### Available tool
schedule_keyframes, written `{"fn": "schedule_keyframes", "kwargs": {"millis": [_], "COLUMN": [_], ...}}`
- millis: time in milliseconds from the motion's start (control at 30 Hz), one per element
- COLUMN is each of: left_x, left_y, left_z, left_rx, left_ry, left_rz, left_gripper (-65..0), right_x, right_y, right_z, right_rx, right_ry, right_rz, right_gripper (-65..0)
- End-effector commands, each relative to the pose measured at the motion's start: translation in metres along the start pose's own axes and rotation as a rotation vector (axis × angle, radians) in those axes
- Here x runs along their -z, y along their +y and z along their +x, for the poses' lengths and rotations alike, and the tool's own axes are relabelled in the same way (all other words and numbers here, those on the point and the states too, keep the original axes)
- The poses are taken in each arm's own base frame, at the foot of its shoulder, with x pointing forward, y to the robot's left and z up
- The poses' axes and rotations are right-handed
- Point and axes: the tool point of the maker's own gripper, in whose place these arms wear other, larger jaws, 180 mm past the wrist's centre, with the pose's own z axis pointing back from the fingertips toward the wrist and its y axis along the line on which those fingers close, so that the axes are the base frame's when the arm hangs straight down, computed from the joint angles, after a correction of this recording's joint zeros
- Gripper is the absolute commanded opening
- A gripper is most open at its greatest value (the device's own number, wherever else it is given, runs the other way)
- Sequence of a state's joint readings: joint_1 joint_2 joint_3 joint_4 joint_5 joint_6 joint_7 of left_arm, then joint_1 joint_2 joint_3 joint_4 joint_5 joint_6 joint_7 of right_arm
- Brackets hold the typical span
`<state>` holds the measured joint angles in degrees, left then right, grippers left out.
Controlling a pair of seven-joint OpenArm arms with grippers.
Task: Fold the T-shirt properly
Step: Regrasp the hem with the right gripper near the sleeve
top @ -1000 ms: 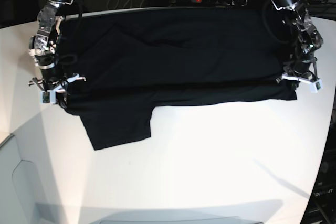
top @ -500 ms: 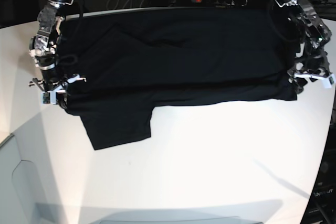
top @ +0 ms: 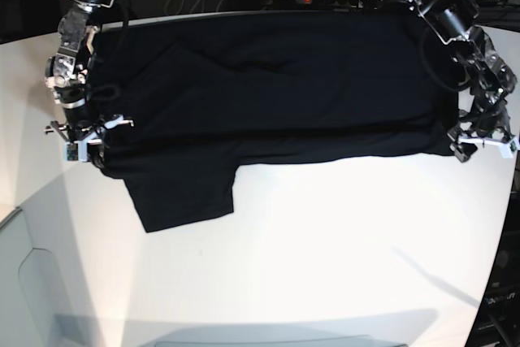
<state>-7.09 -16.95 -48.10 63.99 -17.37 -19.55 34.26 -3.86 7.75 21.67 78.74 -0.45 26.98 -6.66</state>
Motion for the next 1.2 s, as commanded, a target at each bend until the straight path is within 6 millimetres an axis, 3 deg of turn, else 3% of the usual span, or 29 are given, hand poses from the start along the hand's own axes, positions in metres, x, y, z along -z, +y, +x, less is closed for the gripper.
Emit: {"fn": "schedule_keyframes", "kwargs": {"millis": [0, 100, 300, 533, 600, 733, 800, 1000, 1167], "left_x": [-0.001, 0.002, 0.008, 0.009, 0.009, 0.009, 0.009, 0.008, 0.004], "left_y": [-0.002, -0.007, -0.025, -0.028, -0.028, -0.027, -0.027, -0.029, -0.031], "left_z": [0.027, 0.023, 0.017, 0.015, 0.015, 0.015, 0.014, 0.018, 0.027], "left_rx": [0.013, 0.043, 0.105, 0.102, 0.103, 0.102, 0.102, 0.108, 0.116], "left_ry": [-0.069, -0.052, -0.024, -0.021, -0.021, -0.017, -0.015, -0.024, -0.05], "left_rz": [-0.005, -0.007, -0.042, -0.047, -0.046, -0.043, -0.043, -0.047, -0.052], "left_gripper": [-19.4, -19.9, -37.9, -39.8, -45.5, -64.1, -65.0, -64.9, -64.9], "right_x": [0.001, 0.001, 0.001, 0.002, 0.002, 0.003, 0.002, 0.002, -0.008], "right_y": [-0.005, -0.005, -0.004, -0.005, -0.005, -0.005, -0.005, -0.005, -0.004], "right_z": [0.018, 0.018, 0.019, 0.021, 0.022, 0.023, 0.023, 0.029, 0.061], "right_rx": [-0.011, -0.011, -0.011, -0.012, -0.012, -0.012, -0.012, -0.017, -0.05], "right_ry": [-0.058, -0.058, -0.059, -0.064, -0.066, -0.067, -0.069, -0.087, -0.169], "right_rz": [-0.003, -0.003, -0.002, -0.002, -0.003, -0.003, -0.003, -0.005, -0.013], "right_gripper": [-65.0, -65.0, -65.0, -65.0, -65.0, -65.0, -64.9, -44.4, -31.6]}}
